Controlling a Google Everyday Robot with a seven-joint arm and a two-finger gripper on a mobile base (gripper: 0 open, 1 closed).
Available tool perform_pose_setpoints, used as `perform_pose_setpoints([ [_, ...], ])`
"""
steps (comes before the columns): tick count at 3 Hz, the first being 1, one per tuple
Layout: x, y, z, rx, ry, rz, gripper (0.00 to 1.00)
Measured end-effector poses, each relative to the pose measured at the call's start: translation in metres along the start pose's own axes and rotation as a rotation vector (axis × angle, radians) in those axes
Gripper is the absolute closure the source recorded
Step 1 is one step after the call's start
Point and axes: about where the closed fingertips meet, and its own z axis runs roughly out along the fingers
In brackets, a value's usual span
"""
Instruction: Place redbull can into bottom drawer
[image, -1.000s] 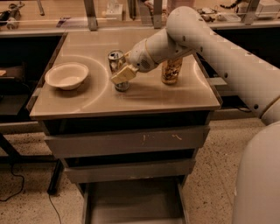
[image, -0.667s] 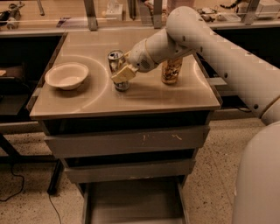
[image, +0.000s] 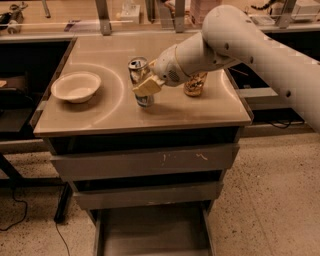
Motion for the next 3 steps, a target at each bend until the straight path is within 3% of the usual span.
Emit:
perform_pose_setpoints([
  [2, 0.021, 0.075, -0.034, 0.066, 0.04, 0.115, 1.0],
  [3, 0.029, 0.132, -0.058, 0.097, 0.095, 0.185, 1.0],
])
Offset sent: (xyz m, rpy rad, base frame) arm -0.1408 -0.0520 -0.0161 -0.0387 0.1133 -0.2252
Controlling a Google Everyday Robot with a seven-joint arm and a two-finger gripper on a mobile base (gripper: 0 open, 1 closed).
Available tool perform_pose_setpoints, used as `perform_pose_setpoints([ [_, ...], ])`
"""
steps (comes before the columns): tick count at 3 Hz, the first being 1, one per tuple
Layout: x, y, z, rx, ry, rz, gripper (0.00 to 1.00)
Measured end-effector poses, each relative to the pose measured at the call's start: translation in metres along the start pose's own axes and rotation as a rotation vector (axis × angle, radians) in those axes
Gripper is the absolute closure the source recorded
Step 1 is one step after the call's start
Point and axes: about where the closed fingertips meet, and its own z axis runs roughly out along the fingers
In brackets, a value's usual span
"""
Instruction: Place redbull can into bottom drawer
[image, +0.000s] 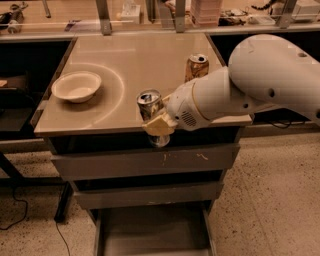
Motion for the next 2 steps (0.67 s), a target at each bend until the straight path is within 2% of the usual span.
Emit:
perform_pose_setpoints([
  [1, 0.0, 0.0, 0.0, 0.0, -0.001, 0.0, 1.0],
  [2, 0.019, 0.019, 0.001, 0.006, -0.013, 0.068, 1.0],
])
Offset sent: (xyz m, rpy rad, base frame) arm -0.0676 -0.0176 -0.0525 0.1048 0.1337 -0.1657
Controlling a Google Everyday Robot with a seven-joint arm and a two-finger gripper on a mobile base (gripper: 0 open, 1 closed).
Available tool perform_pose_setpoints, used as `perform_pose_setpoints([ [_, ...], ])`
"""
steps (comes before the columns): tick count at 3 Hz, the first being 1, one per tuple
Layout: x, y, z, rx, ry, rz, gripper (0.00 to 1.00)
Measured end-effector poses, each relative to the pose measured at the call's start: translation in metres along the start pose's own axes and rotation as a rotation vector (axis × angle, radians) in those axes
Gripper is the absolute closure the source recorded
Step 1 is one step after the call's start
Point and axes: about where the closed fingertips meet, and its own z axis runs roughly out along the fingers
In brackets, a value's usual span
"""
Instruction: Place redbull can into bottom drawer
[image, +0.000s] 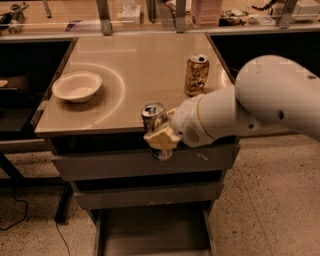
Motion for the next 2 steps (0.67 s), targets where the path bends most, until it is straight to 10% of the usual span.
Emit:
perform_pose_setpoints([
  [2, 0.099, 0.057, 0.036, -0.014, -0.011, 0.215, 1.0],
])
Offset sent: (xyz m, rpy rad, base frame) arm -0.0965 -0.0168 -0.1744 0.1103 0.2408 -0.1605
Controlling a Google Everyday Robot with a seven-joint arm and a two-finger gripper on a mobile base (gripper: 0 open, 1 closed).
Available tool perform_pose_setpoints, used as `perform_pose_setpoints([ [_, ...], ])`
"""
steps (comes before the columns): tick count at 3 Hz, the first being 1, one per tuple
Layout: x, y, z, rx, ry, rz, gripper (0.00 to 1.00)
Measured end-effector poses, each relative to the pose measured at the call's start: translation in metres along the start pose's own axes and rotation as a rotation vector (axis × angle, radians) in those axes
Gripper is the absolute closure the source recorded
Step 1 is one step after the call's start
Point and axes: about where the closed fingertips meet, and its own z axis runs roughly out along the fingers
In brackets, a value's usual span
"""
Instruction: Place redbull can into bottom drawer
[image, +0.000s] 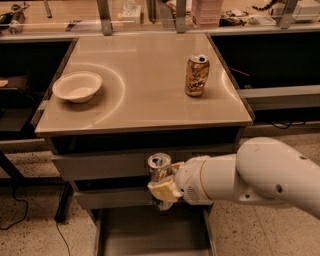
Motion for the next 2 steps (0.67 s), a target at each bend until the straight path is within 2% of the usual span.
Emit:
perform_pose_setpoints([
  [1, 0.0565, 0.01, 0.0304, -0.048, 0.029, 0.102, 1.0],
  [2, 0.0655, 0.0117, 0.0343, -0.057, 0.037, 0.115, 1.0],
])
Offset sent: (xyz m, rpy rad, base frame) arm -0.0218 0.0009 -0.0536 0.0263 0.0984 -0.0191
